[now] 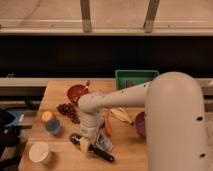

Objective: Wipe table surface with brush

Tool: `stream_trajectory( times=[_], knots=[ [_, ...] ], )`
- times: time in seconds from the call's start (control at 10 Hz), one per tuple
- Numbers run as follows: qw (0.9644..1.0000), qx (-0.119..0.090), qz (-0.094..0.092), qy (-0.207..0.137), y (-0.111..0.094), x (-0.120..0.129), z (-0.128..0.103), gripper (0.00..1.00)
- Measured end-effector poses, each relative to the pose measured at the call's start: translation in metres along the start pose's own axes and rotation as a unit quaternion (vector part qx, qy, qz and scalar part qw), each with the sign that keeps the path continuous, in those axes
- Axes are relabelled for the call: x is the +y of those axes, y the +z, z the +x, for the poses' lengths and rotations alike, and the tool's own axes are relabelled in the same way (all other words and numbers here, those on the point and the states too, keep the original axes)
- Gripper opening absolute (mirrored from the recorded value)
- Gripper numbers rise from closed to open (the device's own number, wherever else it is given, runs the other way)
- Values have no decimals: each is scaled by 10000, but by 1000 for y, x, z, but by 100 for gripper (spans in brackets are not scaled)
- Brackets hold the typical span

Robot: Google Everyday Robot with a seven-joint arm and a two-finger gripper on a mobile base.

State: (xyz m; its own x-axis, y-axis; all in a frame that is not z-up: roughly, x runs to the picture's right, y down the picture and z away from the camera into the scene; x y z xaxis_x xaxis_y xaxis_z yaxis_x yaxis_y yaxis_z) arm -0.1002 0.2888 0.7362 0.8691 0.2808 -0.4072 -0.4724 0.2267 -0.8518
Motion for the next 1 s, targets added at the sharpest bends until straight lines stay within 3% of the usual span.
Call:
stream_trajectory(
  times=[0.3,0.5,1.0],
  knots=[
    [9997,115,32,-234,4,7,-31,0],
    [9996,155,12,-216,10,19,-28,0],
    [9998,127,-139,110,25,43,42,0]
  ],
)
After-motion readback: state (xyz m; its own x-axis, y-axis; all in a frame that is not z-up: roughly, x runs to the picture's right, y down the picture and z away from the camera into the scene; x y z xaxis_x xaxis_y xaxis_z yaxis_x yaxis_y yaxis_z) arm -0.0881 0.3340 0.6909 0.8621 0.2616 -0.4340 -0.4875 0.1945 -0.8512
